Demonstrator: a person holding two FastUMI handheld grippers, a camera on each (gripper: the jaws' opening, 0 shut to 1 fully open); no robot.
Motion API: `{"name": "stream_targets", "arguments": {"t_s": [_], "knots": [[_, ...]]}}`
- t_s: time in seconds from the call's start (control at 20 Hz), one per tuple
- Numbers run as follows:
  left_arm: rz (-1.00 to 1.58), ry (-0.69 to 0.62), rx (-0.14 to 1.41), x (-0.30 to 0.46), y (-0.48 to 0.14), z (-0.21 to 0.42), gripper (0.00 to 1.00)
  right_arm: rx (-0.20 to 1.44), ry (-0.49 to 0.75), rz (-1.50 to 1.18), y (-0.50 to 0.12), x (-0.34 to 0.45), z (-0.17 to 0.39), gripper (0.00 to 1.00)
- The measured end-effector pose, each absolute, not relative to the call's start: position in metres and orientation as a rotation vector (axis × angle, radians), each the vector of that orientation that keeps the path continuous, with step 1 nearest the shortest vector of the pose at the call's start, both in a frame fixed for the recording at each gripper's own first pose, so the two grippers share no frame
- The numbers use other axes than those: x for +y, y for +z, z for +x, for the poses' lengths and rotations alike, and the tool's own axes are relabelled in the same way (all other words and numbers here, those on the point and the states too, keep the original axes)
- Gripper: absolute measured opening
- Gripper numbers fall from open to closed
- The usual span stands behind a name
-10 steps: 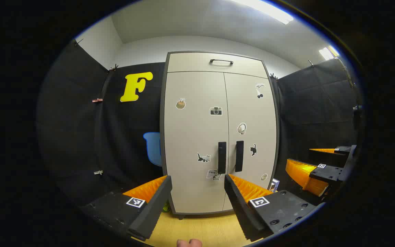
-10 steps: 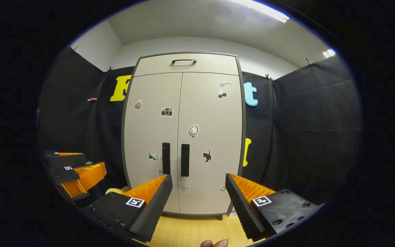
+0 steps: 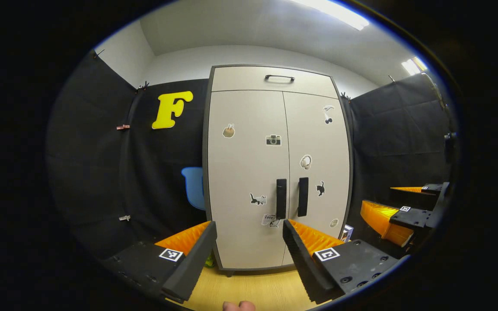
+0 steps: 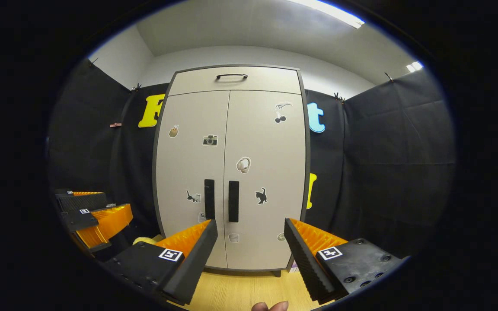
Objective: Open the right door of the double-door shoe cabinet with the right hand, and open the left door with the left hand.
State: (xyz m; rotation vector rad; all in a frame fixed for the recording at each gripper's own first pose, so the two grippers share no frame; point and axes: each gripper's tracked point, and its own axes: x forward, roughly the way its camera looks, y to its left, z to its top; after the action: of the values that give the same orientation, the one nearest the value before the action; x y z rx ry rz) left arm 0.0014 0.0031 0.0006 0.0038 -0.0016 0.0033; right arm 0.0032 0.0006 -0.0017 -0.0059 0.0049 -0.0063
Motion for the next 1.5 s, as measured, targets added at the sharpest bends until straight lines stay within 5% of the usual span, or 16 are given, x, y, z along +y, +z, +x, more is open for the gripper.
{"name": "stream_targets", "arguments": {"t_s": [0.6,1.5], "knots": [[0.016,0.011,0.003,0.01,-0.006,0.004,0.95,0.001,0.031,0.01,0.0,0.013,0.026,0.97],[-0.013,0.015,0.06,0.033,-0.041,0.024,0.95,0.058,0.0,0.088,-0.056,0.036,0.232,0.99]]}}
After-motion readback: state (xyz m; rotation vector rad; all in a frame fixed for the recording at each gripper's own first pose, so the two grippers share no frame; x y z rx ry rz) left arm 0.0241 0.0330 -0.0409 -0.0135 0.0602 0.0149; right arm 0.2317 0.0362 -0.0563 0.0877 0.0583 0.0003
